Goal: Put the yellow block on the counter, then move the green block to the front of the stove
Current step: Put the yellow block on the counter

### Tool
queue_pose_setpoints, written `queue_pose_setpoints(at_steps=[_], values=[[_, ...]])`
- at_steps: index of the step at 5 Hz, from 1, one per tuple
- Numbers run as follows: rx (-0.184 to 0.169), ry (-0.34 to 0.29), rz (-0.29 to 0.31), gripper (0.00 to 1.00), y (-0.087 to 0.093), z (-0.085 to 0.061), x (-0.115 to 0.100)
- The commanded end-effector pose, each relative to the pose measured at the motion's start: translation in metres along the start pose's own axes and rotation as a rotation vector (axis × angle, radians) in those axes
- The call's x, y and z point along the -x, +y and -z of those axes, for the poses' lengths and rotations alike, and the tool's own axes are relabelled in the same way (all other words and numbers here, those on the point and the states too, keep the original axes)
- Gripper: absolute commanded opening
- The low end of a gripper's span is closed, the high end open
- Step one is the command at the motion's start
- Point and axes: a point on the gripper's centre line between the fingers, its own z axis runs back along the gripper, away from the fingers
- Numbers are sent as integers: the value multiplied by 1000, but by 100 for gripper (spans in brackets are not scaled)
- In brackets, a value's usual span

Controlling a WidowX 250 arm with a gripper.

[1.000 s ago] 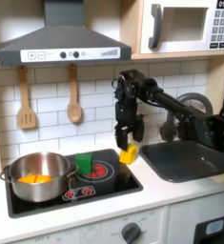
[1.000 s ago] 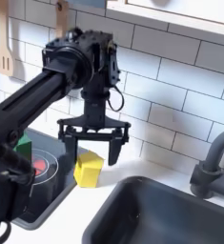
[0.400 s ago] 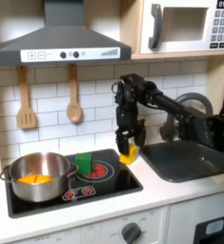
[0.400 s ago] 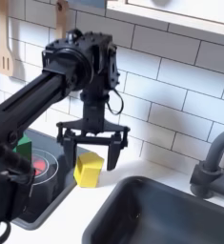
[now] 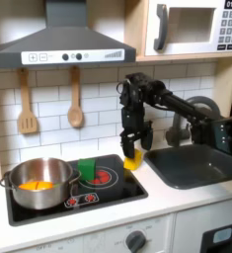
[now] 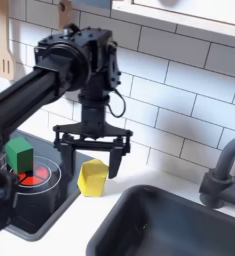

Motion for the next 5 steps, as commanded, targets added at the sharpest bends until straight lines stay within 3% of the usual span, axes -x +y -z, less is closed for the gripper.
queue_pose_setpoints(at_steps=[1, 5], values=[[0, -2, 19, 100, 9, -3, 11], [0, 10, 36, 100, 28, -5, 32]])
